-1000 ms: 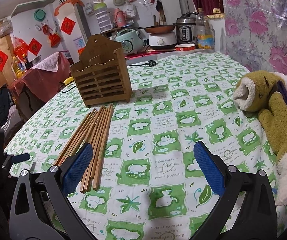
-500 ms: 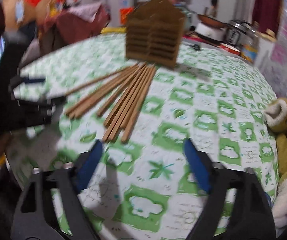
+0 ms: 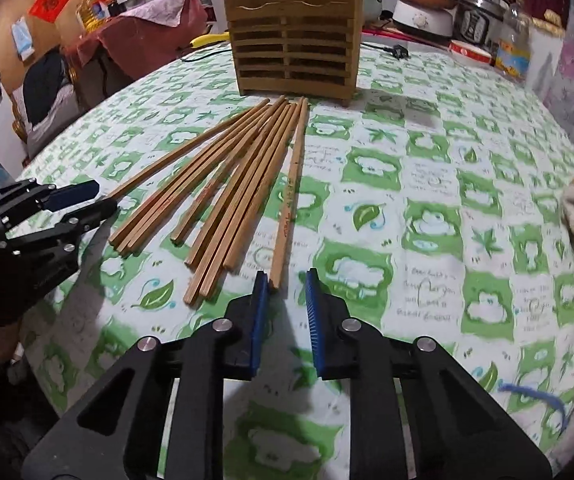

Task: Organize utensils
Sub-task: 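Close the left tool on one wooden chopstick while the right tool grasps another, then lift both chopsticks over the wooden holder and open both tools to drop them in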

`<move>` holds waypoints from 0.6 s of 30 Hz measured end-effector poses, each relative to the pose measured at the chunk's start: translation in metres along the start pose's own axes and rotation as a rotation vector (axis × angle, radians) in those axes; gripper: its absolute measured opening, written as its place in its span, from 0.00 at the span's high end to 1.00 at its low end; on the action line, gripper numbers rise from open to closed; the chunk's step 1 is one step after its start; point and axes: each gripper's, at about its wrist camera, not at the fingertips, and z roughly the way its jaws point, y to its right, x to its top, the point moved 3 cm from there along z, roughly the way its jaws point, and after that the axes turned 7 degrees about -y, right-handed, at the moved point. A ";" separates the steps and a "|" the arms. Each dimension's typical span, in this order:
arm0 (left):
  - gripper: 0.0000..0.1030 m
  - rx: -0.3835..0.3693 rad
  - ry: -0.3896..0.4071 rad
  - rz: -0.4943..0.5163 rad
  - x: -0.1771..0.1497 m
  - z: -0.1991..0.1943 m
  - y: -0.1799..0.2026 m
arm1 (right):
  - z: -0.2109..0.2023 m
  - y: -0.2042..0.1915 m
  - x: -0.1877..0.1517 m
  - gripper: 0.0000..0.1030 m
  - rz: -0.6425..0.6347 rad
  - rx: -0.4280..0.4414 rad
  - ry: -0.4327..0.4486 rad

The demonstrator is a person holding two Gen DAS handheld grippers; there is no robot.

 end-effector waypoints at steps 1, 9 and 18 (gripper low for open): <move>0.90 -0.030 -0.002 0.001 0.000 0.000 0.001 | 0.000 -0.005 0.001 0.92 -0.023 0.000 0.002; 0.95 -0.161 0.022 -0.059 0.012 -0.025 -0.015 | -0.037 -0.001 0.006 0.93 -0.011 -0.061 0.143; 0.94 -0.137 0.183 -0.063 0.081 -0.093 -0.032 | -0.123 0.001 0.073 0.94 -0.011 -0.092 0.395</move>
